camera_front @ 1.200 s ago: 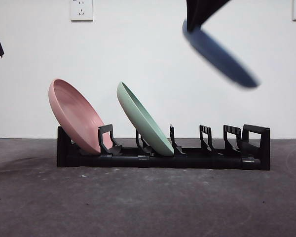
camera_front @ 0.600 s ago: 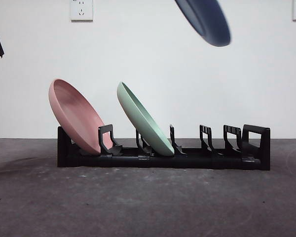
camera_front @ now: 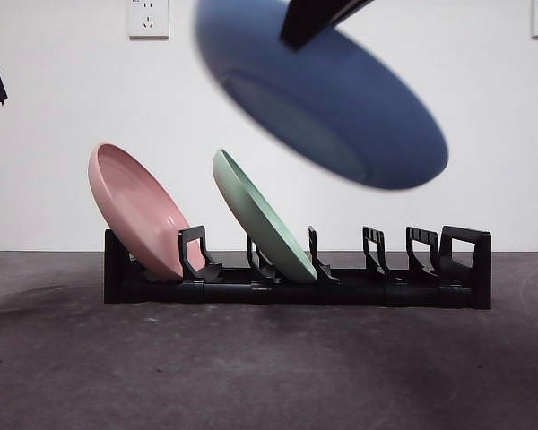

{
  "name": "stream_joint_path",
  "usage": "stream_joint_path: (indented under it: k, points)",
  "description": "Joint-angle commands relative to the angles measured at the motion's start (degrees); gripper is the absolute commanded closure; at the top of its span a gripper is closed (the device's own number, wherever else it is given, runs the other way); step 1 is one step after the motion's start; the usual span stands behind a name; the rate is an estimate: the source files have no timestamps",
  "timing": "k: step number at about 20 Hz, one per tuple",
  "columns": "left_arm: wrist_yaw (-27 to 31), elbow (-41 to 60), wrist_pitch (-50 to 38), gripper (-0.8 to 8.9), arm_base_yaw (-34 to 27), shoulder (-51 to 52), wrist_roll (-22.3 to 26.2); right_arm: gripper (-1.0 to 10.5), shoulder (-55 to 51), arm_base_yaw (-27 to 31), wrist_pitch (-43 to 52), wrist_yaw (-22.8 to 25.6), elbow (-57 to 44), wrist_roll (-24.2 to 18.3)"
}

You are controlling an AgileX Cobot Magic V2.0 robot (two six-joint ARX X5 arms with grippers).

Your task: Place the plate

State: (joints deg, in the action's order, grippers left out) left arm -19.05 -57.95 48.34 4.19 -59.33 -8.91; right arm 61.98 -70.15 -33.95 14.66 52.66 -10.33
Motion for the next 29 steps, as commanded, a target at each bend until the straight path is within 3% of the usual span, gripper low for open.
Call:
stream_joint_path:
  k: [1,8,14,23,29]
  points:
    - [-0.22,-1.36,-0.31,5.92,0.07,-0.59,0.79,9.3,3.41,-3.39,0.26,0.92,-0.77,-0.87]
    - [-0.22,-1.36,-0.20,5.92,0.07,-0.59,0.79,9.3,18.93,-5.84,2.93,3.43,-1.09,-1.31]
    - [-0.22,-1.36,-0.04,5.92,0.07,-0.59,0.79,9.3,26.32,-5.73,7.63,5.86,-1.09,-1.27]
    - [-0.22,-1.36,-0.04,5.92,0.07,-0.59,0.79,9.3,29.53,-4.94,11.65,6.84,-1.09,-1.31]
    - [-0.22,-1.36,-0.02,5.92,0.07,-0.59,0.79,9.3,31.06,-3.43,9.35,5.95,-1.09,-1.36]
